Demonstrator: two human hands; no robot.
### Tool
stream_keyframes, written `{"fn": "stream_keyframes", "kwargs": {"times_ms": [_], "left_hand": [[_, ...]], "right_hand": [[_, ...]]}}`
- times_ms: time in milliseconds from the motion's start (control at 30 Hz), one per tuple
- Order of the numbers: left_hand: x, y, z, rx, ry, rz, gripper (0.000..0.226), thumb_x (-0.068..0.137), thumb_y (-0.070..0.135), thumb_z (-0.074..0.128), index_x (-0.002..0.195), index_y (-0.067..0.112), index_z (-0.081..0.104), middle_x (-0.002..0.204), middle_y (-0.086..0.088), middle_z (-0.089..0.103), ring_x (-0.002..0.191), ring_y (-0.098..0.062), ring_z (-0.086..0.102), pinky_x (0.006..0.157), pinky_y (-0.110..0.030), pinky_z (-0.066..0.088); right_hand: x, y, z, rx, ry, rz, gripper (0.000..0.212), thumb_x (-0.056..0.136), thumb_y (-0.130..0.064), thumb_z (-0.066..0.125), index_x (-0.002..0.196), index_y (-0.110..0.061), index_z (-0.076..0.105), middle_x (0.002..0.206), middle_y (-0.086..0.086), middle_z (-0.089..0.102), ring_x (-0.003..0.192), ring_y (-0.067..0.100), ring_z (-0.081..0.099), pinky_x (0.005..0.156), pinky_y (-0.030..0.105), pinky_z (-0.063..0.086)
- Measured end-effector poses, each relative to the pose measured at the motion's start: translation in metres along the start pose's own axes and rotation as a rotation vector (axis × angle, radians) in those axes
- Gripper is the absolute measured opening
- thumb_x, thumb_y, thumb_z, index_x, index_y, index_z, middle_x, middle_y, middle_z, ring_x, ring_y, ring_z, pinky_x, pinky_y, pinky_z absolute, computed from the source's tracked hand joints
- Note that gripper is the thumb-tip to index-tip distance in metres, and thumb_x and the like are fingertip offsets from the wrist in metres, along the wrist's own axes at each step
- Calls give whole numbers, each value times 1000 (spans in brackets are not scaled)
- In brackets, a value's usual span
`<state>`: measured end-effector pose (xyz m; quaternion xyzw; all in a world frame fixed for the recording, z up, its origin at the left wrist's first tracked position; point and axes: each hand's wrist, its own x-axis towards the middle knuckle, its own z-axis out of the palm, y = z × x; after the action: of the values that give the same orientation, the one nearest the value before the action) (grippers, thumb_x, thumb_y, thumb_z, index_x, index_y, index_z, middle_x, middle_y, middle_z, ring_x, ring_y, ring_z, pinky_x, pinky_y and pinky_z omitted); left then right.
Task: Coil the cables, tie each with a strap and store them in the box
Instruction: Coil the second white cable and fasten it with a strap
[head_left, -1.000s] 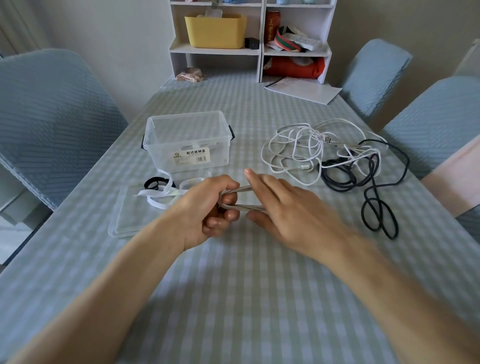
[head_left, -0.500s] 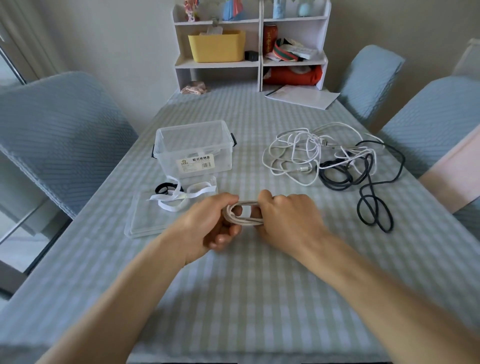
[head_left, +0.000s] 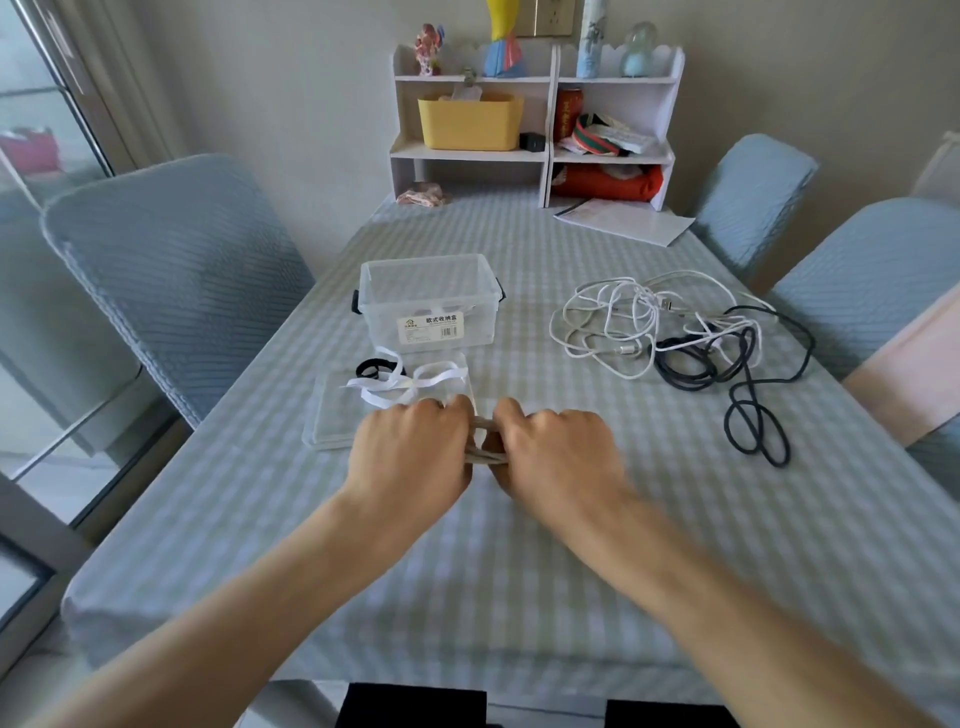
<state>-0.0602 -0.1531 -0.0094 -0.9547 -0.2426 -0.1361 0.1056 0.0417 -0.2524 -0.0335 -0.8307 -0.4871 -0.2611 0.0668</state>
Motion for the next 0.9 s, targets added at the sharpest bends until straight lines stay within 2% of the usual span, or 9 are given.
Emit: {"fn": "stream_keyframes", "kwargs": {"times_ms": [67, 133, 200, 233, 300, 400, 500, 733, 900], "left_hand": [[-5, -5, -1, -32, 57, -4, 11, 82, 24, 64, 90, 20, 59, 81, 0, 67, 72, -28, 68, 51, -28, 25], [-9, -9, 4, -23, 37, 17, 20, 67, 24, 75, 77, 18, 59, 66, 0, 64, 56, -28, 64, 44, -24, 10], [-10, -14, -1, -11, 31, 23, 33, 45, 21, 83, 61, 16, 54, 47, 0, 54, 35, -27, 53, 49, -17, 1], [-9, -18, 0, 14, 35, 10, 34, 45, 21, 82, 60, 17, 53, 46, 0, 53, 35, -27, 53, 49, -18, 2], [-8, -27, 12, 32, 24, -44, 27, 58, 23, 78, 69, 18, 54, 57, -2, 60, 46, -30, 60, 47, -22, 12], [-9, -50, 16, 0, 91, -125, 16, 76, 23, 67, 87, 14, 60, 79, -6, 68, 67, -35, 67, 53, -29, 28], [-7, -70, 26, -34, 26, -204, 22, 88, 29, 52, 105, 17, 57, 100, -4, 69, 89, -34, 66, 62, -32, 33], [-3, -86, 35, -233, 20, -352, 16, 84, 28, 57, 96, 17, 61, 88, -10, 66, 85, -40, 61, 61, -32, 33], [-1, -94, 41, -296, -4, -392, 11, 85, 28, 57, 87, 17, 57, 86, -12, 63, 84, -40, 60, 62, -33, 33]], "right_hand": [[-1, -5, -3, 11, 11, -16, 42, 42, -26, 90, 61, -14, 54, 34, 0, 45, 24, 26, 43, 44, 20, 15], [-1, -9, -3, 44, 37, -41, 41, 45, -24, 89, 62, -13, 53, 35, 0, 46, 24, 26, 42, 44, 20, 14], [0, -12, -2, 81, 55, -78, 43, 47, -26, 89, 65, -12, 52, 37, 0, 47, 25, 26, 43, 44, 18, 10], [1, -13, 0, 106, 62, -93, 43, 49, -26, 89, 66, -12, 52, 38, 0, 49, 26, 26, 44, 44, 18, 10], [6, -12, 0, 163, 62, -95, 42, 58, -28, 86, 71, -14, 49, 45, 2, 55, 34, 29, 52, 43, 21, 18], [22, -7, -2, 252, -60, -22, 25, 86, -34, 64, 85, -18, 45, 80, 6, 69, 72, 35, 66, 57, 33, 37], [39, 3, 2, 372, -68, 36, 15, 91, -32, 58, 93, -18, 56, 94, -3, 63, 86, 29, 63, 68, 36, 46], [75, -8, 22, 463, -163, -25, 35, 93, -34, 61, 124, -19, 62, 120, -3, 58, 116, 19, 50, 90, 35, 46], [87, -16, 37, 487, -227, -84, 24, 93, -29, 63, 115, -24, 72, 106, 2, 68, 106, 24, 55, 93, 38, 44]]}}
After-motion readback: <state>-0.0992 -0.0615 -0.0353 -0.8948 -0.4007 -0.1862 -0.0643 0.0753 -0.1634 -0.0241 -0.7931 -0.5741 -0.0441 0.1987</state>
